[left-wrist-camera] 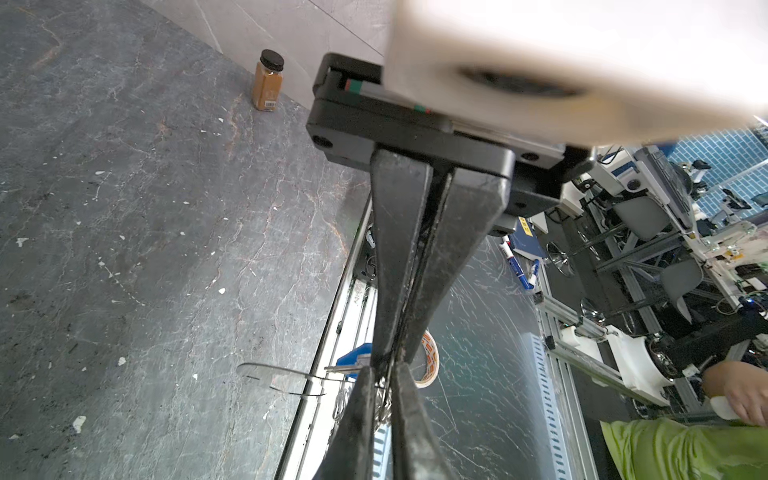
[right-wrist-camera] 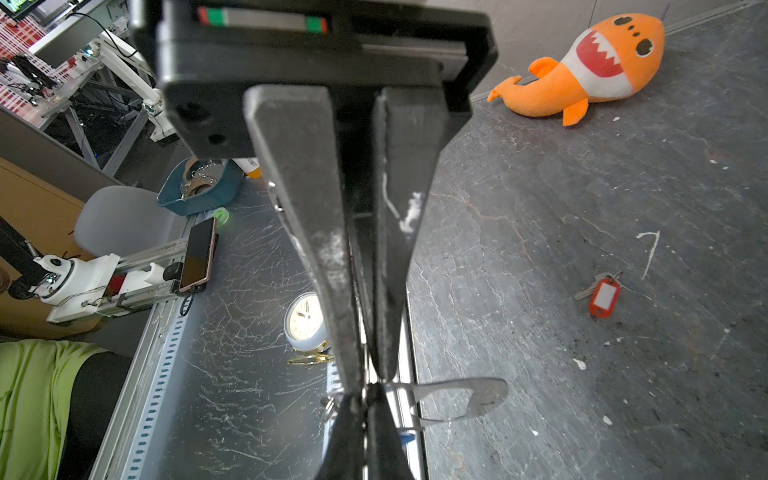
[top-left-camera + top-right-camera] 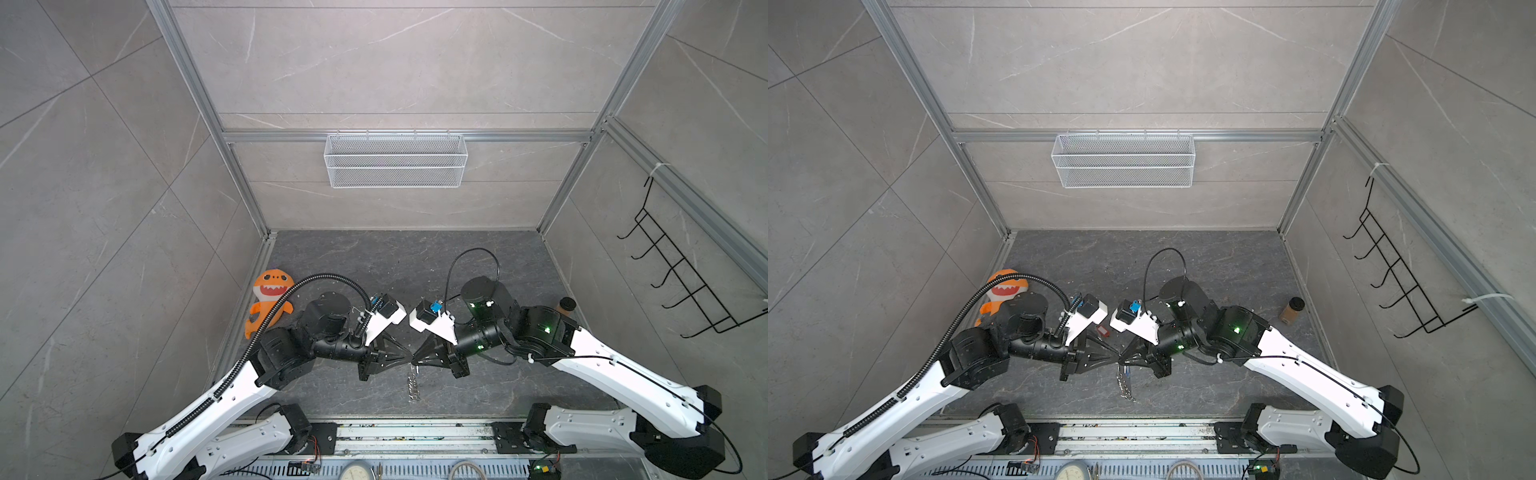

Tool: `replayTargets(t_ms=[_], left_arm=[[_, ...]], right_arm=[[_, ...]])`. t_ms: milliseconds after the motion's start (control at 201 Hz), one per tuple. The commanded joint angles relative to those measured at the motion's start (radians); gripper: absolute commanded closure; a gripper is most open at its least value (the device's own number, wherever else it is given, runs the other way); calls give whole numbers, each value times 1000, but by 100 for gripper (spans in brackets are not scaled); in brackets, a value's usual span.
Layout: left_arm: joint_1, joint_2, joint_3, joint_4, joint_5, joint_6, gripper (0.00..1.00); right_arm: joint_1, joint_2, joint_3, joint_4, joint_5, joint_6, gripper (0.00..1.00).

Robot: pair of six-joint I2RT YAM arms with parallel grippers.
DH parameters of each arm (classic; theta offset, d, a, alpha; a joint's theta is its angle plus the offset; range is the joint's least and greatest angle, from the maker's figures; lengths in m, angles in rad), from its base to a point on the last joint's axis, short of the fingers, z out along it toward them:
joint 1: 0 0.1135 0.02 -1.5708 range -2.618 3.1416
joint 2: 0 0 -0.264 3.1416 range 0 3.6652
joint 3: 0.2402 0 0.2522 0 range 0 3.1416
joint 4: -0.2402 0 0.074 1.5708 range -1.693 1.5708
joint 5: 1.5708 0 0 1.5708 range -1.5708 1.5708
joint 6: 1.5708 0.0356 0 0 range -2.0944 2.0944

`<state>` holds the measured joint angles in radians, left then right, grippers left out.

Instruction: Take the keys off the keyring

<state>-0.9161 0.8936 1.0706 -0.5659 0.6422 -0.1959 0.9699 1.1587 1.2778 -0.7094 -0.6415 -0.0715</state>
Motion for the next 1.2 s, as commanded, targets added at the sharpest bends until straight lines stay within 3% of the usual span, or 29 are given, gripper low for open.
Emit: replayTargets(t_ms=[0, 289, 433, 583, 782, 1195], left_arm=[[-4, 8, 30, 54, 23, -8, 98], [-4, -34, -31, 145, -41, -36, 100], [-4, -142, -119, 272, -142, -50, 100], [-4, -218, -177, 361, -190, -48, 100], [-4, -316, -271, 520, -238, -64, 100], [-4, -310, -294, 620, -183, -80, 100]], right_arm=[[3, 10, 37, 64, -14, 5, 100], [3, -7, 21, 119, -9, 32, 100], [3, -59, -27, 204, 24, 60, 70], [4, -167, -111, 333, 81, 78, 57], [3, -254, -230, 462, 167, 114, 52], [18, -238, -318, 602, 197, 166, 49]])
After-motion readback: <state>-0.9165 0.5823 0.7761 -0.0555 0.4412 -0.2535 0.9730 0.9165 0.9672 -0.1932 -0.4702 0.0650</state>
